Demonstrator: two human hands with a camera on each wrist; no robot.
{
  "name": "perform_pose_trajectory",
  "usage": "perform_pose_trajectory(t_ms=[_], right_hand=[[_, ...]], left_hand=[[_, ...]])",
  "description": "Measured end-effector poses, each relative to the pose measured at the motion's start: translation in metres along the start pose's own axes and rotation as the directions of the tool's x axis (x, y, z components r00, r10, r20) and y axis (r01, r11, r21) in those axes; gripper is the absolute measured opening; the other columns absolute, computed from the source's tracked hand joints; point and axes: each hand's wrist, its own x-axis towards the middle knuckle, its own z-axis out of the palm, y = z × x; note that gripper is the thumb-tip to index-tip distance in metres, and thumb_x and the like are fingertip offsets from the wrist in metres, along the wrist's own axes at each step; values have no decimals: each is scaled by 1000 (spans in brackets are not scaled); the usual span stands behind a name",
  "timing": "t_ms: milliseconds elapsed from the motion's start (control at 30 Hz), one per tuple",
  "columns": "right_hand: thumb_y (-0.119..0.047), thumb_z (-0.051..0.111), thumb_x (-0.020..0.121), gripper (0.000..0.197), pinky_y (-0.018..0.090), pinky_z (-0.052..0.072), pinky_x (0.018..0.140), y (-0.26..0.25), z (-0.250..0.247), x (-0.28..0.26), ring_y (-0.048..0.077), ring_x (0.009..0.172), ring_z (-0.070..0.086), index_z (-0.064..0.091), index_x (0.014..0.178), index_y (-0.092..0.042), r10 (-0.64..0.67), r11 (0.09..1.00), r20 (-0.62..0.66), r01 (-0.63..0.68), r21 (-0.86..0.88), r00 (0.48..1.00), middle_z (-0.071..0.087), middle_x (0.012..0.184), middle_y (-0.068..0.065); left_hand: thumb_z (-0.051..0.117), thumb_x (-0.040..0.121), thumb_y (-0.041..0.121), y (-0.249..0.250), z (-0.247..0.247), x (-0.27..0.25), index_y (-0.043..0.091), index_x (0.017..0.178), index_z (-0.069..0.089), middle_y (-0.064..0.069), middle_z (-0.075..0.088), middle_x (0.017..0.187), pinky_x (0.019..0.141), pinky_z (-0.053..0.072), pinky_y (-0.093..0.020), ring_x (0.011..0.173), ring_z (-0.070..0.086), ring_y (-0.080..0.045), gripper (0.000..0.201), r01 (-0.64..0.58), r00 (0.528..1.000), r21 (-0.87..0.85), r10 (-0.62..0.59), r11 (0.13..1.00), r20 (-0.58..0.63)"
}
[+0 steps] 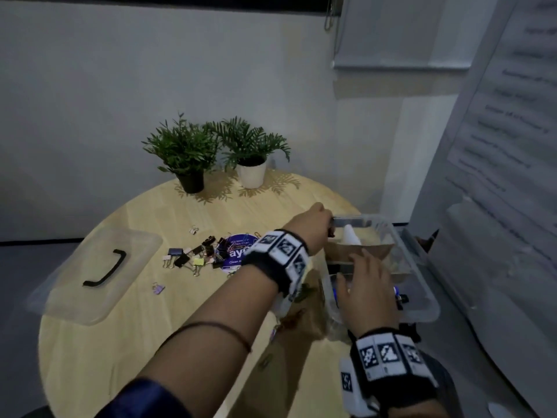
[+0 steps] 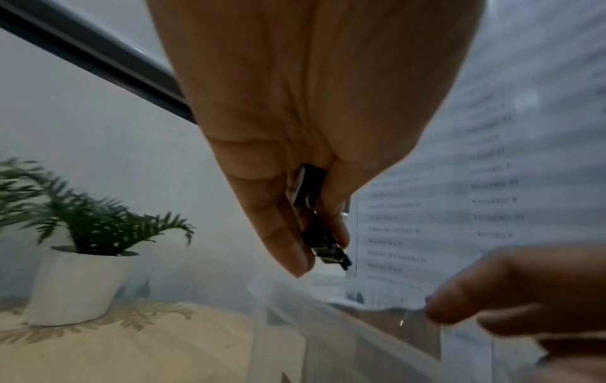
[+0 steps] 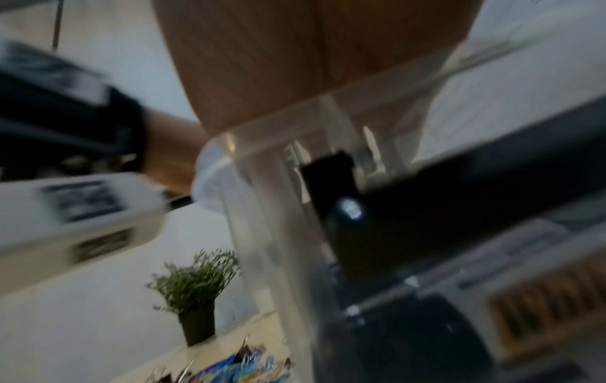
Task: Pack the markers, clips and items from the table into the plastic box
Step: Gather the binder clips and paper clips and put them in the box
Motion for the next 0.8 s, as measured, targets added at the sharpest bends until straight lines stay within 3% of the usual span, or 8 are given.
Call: perform_pose_trajectory(t_ms=[67,167,233,333,433,533,633,800], right_hand=[[-31,44,93,44,44,33,111,1,2,-3,27,138,29,43,134,-18,-22,999,-36,23,29,999,36,149,2],[-29,47,89,46,45,35,110,2,1,-4,26,136,30,42,134,-19,-36,999,-28,37,26,999,37,147,0],[-29,51,86,50,44,35,109,3,0,-4,26,135,30,42,134,-20,-40,999,-13,40,14,999,38,147,0],[-27,55,83,51,43,36,108,4,0,-4,25,133,31,44,132,-20,-41,999,-2,41,24,999,40,145,-1],[-28,53,86,41,42,37,106,4,0,-5,25,131,35,50,126,-19,-53,997,-32,55,49,998,44,142,1],[-27,54,88,40,43,38,105,2,-1,-5,27,129,37,52,126,-17,-53,996,-35,56,67,998,46,140,3],[-22,56,86,38,43,38,105,-5,-3,-8,27,127,38,54,124,-15,-103,987,-76,111,118,992,49,136,5],[-15,52,90,29,33,38,102,-55,9,-17,18,123,39,54,119,-17,-284,913,-180,323,250,942,48,129,-1]], left_hand=[[48,94,8,10,11,26,2,114,58,-17,48,117,78,44,-39,93,59,-38,23,-12,996,135,0,991,87],[61,86,13,12,23,51,7,101,64,-15,57,92,69,44,-33,90,64,-35,16,-18,990,230,-16,973,143],[60,86,15,13,26,54,7,95,64,-15,63,89,70,48,-33,87,65,-32,12,4,988,226,-40,974,153],[57,88,10,16,27,52,6,104,61,-12,59,91,75,50,-35,87,61,-31,17,22,995,179,-38,984,88],[54,90,8,17,19,36,7,122,58,-15,61,114,86,46,-36,106,59,-33,32,19,999,63,-22,998,40],[51,93,11,-3,12,-12,17,129,53,-8,52,130,96,46,-35,110,57,-27,37,22,997,-143,-32,989,-67],[50,95,15,-55,20,-72,25,128,53,2,52,133,99,47,-35,110,60,-16,35,142,986,-220,-157,965,-53],[46,97,18,-144,33,-141,27,126,55,4,54,133,99,48,-30,112,57,-14,31,459,887,-19,-456,888,73]])
